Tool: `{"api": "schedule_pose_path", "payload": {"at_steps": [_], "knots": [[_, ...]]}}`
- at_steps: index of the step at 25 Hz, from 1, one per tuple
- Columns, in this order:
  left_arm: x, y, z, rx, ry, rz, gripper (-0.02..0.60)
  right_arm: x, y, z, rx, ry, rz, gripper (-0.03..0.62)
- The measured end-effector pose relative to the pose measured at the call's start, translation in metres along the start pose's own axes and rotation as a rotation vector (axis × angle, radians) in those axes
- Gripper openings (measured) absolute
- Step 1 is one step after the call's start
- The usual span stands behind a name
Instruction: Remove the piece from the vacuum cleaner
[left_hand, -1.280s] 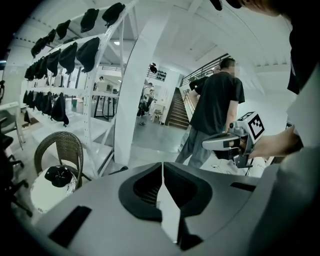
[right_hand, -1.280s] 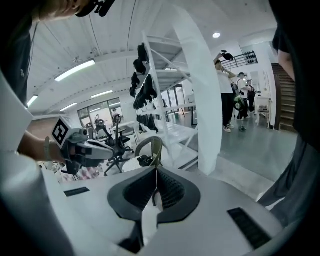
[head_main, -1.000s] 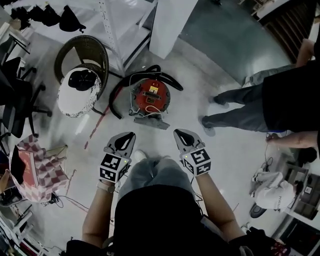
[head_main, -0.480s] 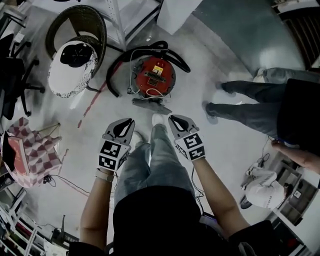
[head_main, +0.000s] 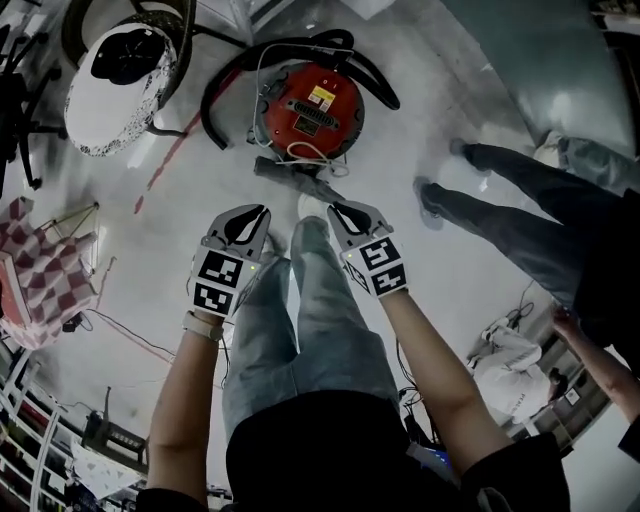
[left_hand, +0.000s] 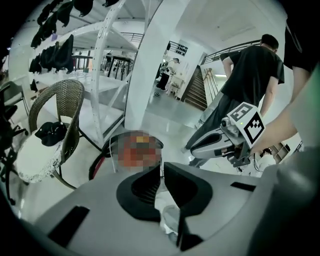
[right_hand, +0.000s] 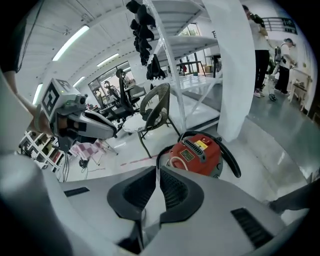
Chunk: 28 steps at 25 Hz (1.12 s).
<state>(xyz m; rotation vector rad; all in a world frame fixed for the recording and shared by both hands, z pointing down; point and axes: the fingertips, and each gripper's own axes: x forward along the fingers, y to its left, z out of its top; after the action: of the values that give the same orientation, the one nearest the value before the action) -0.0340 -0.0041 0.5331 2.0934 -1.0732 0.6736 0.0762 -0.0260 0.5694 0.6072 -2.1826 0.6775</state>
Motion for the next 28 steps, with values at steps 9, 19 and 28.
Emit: {"api": "schedule_pose_path", "payload": {"at_steps": [9,19,28], "knots": [[0.091,0.018,-0.056,-0.058,0.085,0.004,0.056,0.070,-0.043,-0.054,0.002,0.068,0.049,0.048],[0.170,0.041,-0.102,-0.045,0.152,-0.018,0.083,0.140,-0.067,-0.103,-0.029,0.123,0.100,0.063],[0.219,0.052,-0.126,0.053,0.201,-0.052,0.083,0.179,-0.080,-0.128,-0.065,0.160,0.124,0.067]]}}
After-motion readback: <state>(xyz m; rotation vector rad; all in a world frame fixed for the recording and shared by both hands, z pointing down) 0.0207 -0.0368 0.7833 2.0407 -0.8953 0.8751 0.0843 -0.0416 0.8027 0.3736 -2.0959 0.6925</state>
